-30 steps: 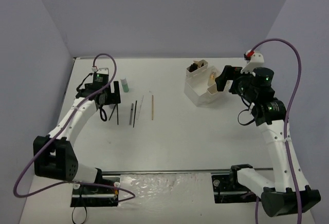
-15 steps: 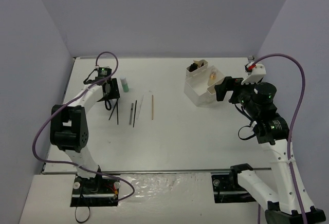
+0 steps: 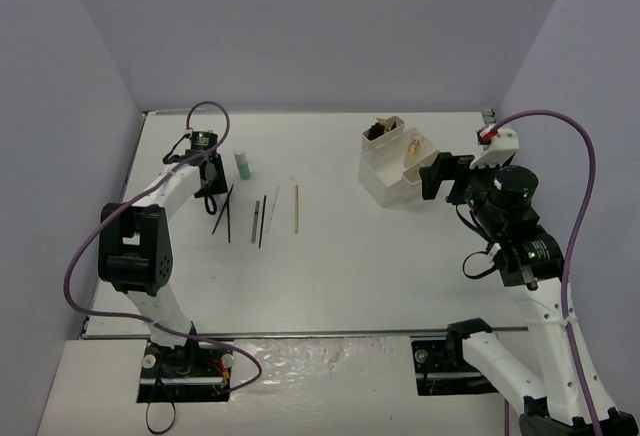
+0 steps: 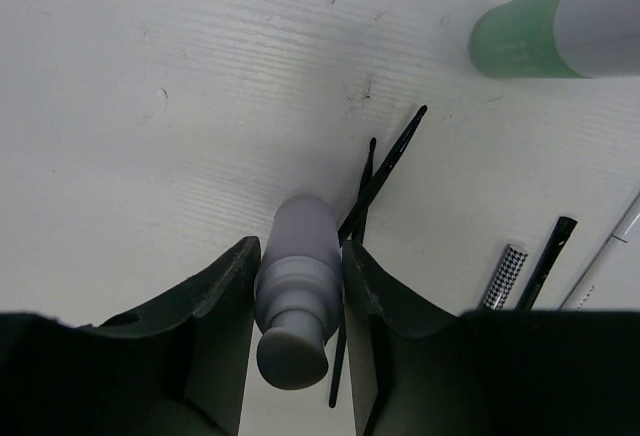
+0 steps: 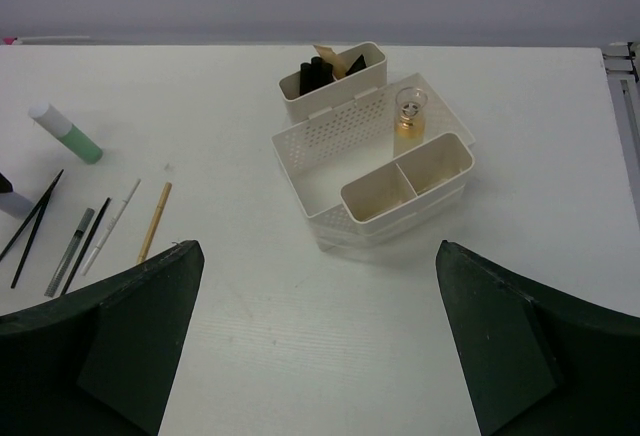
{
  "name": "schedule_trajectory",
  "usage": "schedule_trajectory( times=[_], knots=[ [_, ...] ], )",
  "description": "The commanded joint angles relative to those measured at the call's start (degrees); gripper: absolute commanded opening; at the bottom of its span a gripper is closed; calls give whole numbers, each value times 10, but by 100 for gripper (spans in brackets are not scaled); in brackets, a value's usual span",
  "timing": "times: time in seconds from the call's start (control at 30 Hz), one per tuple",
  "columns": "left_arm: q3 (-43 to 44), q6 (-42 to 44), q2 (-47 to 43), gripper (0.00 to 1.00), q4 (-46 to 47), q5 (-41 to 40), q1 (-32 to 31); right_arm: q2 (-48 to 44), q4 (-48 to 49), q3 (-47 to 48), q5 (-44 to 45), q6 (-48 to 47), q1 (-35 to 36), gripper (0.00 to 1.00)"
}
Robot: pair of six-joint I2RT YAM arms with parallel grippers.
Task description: Organize the makeup
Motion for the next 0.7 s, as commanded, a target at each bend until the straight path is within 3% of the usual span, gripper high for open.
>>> schedule_trajectory(
  times=[0.0,0.2,0.4,0.67],
  knots=[
    [85,26,-82,0,-11,8,-23,-4,47,-2,11,-5,5,100],
    [169,57,-94,0,-66,-7,-151,-5,44,-5,0,1,5,100],
    [216,57,-51,0,-85,7,-296,0,34,-6,-12,3,7,100],
    [223,53,26,0,-57,6,-370,5,27,-14,-19,1,8,100]
  ],
)
